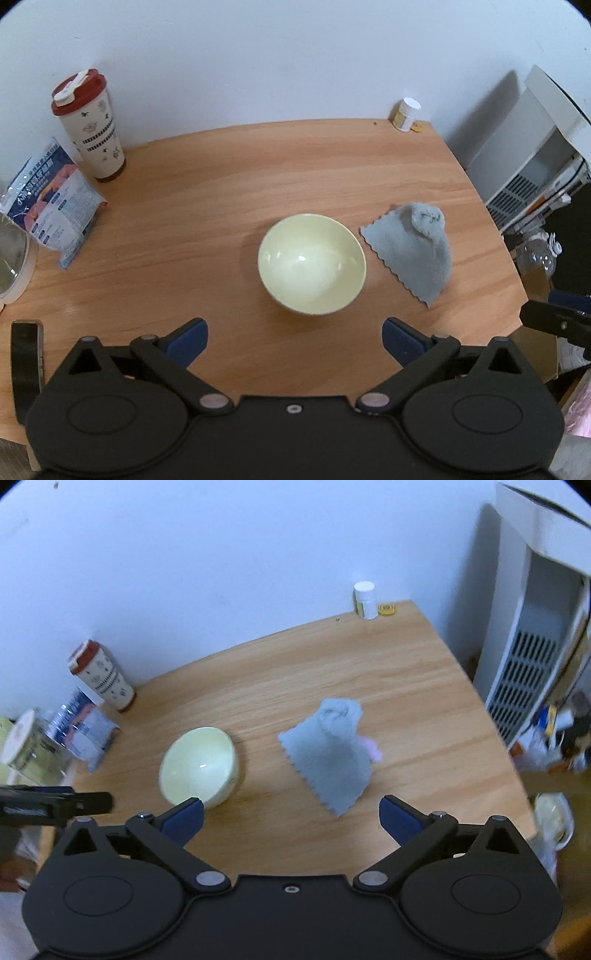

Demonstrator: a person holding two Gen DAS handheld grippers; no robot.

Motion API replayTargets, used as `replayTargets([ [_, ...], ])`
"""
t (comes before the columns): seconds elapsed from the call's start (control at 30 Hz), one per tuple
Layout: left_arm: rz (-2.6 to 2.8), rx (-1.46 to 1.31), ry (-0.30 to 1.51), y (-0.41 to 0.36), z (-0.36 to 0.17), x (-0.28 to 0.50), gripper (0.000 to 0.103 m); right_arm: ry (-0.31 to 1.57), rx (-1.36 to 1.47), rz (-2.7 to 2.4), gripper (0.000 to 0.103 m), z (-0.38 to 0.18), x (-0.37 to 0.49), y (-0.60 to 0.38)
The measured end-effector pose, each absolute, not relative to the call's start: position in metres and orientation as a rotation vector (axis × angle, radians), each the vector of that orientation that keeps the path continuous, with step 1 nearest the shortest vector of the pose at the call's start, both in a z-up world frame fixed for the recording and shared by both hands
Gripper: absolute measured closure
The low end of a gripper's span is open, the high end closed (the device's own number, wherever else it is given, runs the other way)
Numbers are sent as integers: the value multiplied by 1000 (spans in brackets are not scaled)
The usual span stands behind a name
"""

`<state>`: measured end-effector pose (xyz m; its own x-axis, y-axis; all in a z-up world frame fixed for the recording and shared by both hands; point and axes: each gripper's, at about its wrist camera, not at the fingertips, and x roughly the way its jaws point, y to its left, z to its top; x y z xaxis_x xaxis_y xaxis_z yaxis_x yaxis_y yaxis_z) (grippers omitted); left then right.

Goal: Clean bowl
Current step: 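Set the bowl and cloth on the table and open both grippers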

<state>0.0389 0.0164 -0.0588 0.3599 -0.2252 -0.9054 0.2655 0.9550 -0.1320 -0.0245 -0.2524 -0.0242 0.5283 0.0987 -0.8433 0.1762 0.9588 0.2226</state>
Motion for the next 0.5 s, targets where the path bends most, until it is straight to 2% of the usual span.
replayTargets([
  [0.5,-375,47,1142,3,-58,37,1,1011,257,-80,0,-30,-32,-238],
])
